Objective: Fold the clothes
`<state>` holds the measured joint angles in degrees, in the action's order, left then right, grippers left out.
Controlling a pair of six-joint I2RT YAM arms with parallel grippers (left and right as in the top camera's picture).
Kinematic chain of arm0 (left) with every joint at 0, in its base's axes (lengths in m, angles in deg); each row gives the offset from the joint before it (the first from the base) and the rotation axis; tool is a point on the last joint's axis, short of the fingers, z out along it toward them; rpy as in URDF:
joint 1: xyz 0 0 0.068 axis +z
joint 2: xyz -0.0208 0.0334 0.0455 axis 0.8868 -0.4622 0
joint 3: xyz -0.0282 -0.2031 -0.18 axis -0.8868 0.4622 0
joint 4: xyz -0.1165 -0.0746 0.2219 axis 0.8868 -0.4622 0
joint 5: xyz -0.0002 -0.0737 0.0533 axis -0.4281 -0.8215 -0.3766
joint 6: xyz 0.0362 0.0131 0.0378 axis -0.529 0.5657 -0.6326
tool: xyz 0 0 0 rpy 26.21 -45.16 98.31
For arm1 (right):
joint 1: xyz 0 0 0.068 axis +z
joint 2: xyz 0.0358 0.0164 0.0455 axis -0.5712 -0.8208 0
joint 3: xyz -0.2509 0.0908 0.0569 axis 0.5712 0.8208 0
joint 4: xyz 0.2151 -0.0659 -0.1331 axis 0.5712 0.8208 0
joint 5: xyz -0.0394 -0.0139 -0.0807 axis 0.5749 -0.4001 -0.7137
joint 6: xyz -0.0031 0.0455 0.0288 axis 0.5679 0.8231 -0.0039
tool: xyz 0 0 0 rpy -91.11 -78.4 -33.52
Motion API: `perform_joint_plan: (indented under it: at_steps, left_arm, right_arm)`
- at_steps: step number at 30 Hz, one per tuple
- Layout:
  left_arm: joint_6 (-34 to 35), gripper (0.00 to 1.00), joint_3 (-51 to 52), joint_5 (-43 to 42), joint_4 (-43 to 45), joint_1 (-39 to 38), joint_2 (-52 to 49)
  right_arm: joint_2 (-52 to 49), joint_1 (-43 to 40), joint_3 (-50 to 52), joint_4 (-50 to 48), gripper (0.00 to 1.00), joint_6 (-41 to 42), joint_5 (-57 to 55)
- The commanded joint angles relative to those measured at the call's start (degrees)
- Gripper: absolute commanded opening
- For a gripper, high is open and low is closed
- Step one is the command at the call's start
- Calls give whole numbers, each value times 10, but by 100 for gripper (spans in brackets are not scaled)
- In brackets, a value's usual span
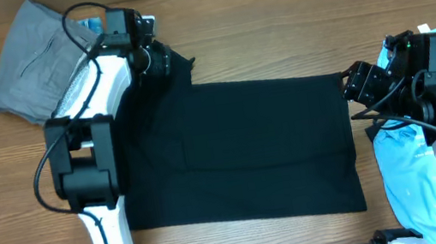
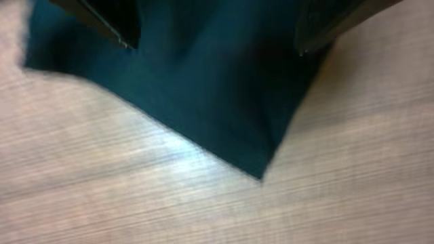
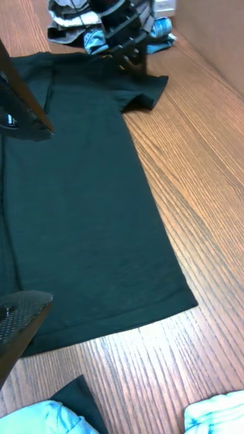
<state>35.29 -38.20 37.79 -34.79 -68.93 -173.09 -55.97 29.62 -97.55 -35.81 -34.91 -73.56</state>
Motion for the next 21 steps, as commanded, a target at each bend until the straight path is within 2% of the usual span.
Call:
perform_joint_plan:
  at_steps: [1, 4, 9, 14, 17, 19, 20, 21]
  left_arm:
    - [3, 76, -25, 33, 31, -3, -22]
    - [7, 76, -25, 64, 59, -3, -43]
    - [6, 68, -24, 66, 81, -3, -65]
    - [7, 49, -24, 63, 76, -3, -76]
    - [7, 32, -24, 44, 64, -3, -76]
    - [6, 17, -24, 31, 56, -3, -76]
    - [7, 4, -24, 28, 50, -3, -74]
    - [7, 4, -24, 20, 38, -3, -70]
  right_arm:
    - [-9, -1, 3, 5, 74, -4, -7]
    - [-28, -1, 3, 12, 74, -4, -17]
    - [-71, -1, 3, 8, 74, -4, -21]
    - [-111, -1, 3, -24, 74, -5, -49]
    - [-134, -1, 3, -62, 74, -4, -98]
    - [-150, -1, 3, -100, 74, -4, -108]
    - [-157, -1, 3, -122, 74, -4, -108]
    - [-166, -1, 3, -147, 74, -4, -108]
